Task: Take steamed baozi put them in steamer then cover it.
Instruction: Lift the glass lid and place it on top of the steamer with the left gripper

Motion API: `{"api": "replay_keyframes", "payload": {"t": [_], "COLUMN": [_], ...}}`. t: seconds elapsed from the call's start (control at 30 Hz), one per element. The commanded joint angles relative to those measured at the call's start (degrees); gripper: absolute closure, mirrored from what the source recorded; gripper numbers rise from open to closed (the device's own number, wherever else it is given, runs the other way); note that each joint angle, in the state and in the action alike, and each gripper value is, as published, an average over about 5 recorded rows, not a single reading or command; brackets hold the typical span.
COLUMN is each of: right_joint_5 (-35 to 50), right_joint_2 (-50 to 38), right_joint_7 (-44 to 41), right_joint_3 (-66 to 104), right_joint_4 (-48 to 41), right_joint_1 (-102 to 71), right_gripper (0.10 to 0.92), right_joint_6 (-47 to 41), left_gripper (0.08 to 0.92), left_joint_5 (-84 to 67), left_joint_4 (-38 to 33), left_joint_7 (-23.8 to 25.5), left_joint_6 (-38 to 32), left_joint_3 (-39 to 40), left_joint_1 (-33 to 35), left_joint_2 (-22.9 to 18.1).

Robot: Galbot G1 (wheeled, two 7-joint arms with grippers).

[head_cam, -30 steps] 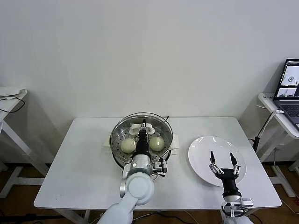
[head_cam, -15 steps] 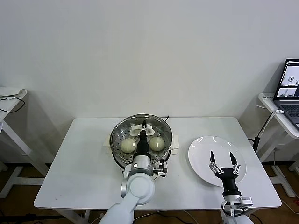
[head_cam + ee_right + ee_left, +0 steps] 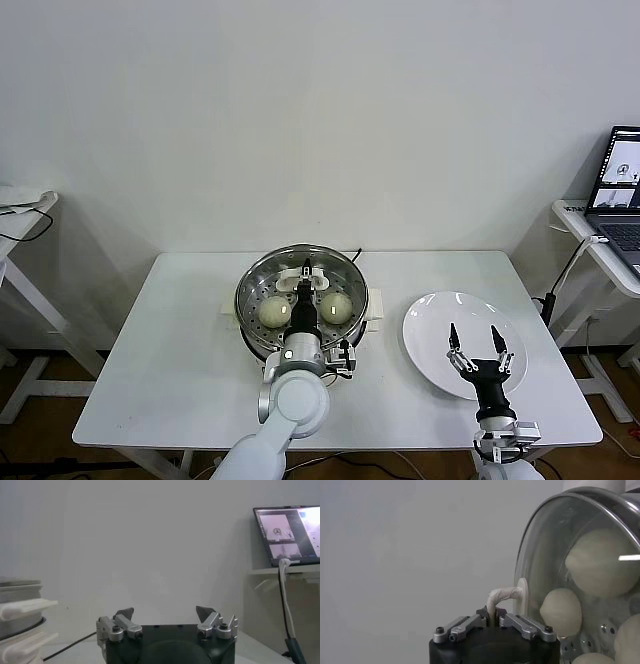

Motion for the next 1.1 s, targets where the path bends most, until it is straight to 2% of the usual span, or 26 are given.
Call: {"api": "replay_keyframes", "payload": {"t": [0.03,1.1], "right_joint_5": [0.0,-0.5], "right_joint_2": [0.0,-0.1], "right_joint_7": [0.0,-0.3], "right_joint_3": [0.0,-0.1], "right_joint_4": [0.2,0.6], "right_joint_1": [0.0,-0.1], "right_gripper": [0.203,0.203], "right_joint_6": [0.0,0.0], "left_gripper": [0.809,0.809], "left_joint_5": [-0.1,-0.6], "left_joint_4": [0.1,0.6], "left_joint_7": [-0.2,-1.3], "left_joint_6": [-0.1,-1.1], "left_joint_3": [-0.1,-0.8], "left_joint_1": [0.1,1.0], "left_joint_2": [-0.1,-0.2]}}
